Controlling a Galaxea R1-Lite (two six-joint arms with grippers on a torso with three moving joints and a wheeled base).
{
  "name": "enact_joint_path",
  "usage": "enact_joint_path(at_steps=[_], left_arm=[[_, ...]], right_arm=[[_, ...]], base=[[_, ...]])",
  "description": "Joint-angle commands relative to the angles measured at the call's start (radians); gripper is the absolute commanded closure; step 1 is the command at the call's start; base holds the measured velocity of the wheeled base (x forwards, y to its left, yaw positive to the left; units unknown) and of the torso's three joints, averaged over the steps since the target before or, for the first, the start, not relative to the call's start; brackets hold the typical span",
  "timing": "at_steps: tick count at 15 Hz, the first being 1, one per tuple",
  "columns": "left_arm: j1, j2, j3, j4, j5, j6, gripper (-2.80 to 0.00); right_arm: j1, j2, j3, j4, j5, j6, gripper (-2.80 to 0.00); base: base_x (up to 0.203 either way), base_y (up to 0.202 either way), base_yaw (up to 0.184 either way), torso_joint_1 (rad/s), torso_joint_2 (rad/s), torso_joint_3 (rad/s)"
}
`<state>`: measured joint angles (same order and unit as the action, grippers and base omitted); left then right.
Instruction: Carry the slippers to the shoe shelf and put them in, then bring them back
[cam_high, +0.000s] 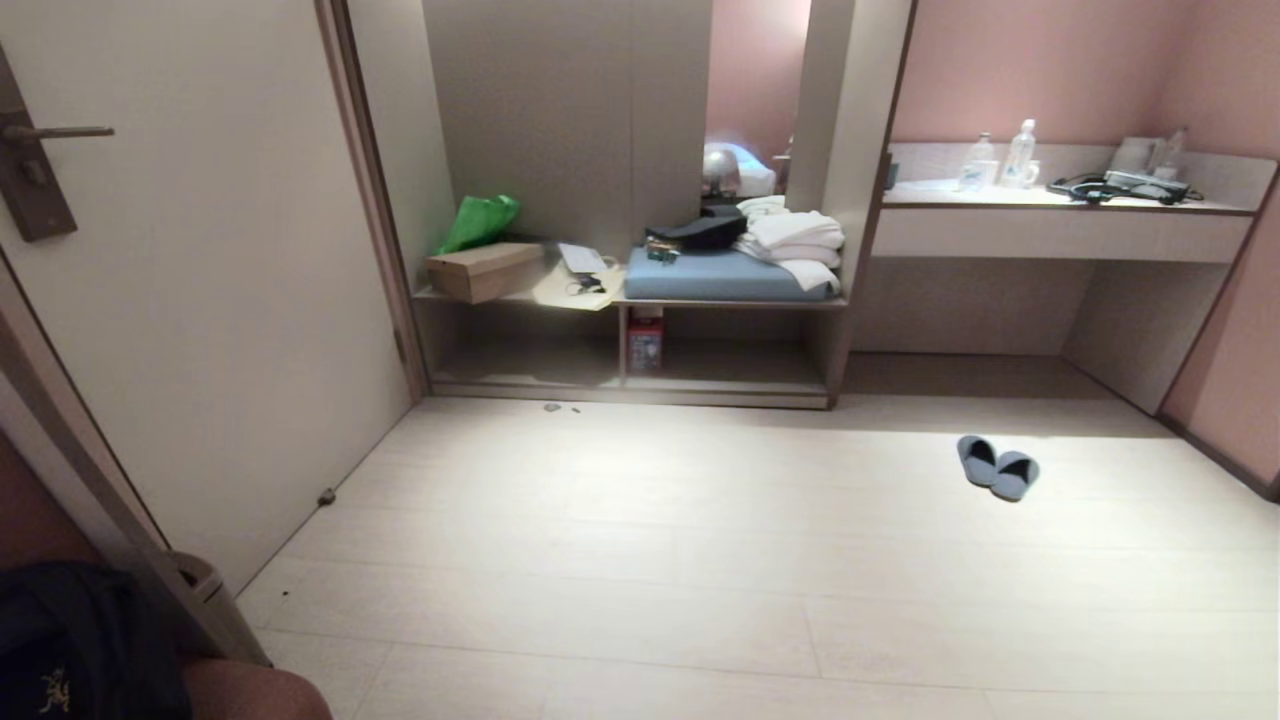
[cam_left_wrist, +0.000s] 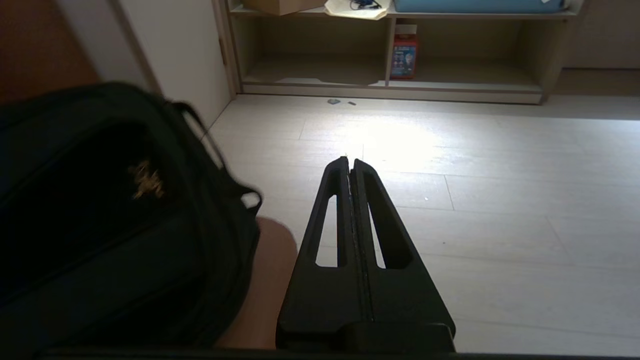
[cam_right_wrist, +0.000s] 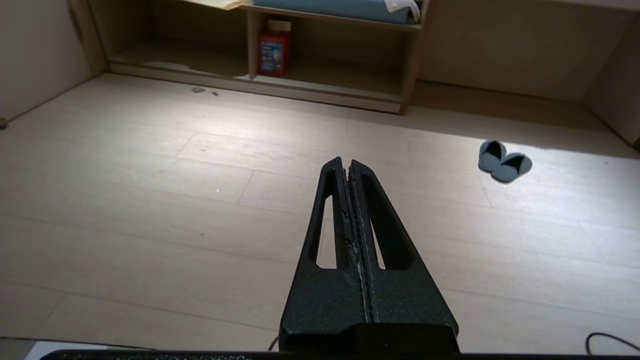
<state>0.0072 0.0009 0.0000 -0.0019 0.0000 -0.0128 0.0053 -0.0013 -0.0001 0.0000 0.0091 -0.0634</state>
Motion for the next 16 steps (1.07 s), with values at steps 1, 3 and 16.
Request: enact_joint_path(at_steps=[1,3,16], left_arm=[[0.000,0.001,0.000,-0.001,0.000,-0.001,0.00],[0.000,0.001,0.000,-0.001,0.000,-0.001,0.00],[0.000,0.001,0.000,-0.001,0.000,-0.001,0.00]], right_arm=[[-0.001,0.001,0.000,0.000,0.000,-0.001,0.00],[0.001,0.001,0.000,0.000,0.000,-0.001,0.00],[0.000,0.001,0.000,0.000,0.000,-0.001,0.00]], base=[[-0.181,0.000,0.001,0.006,0.00,0.001],[-0.205,0.000,-0.002,0.004,0.00,0.001],[-0.163,0.000,0.000,0.001,0.00,0.001]])
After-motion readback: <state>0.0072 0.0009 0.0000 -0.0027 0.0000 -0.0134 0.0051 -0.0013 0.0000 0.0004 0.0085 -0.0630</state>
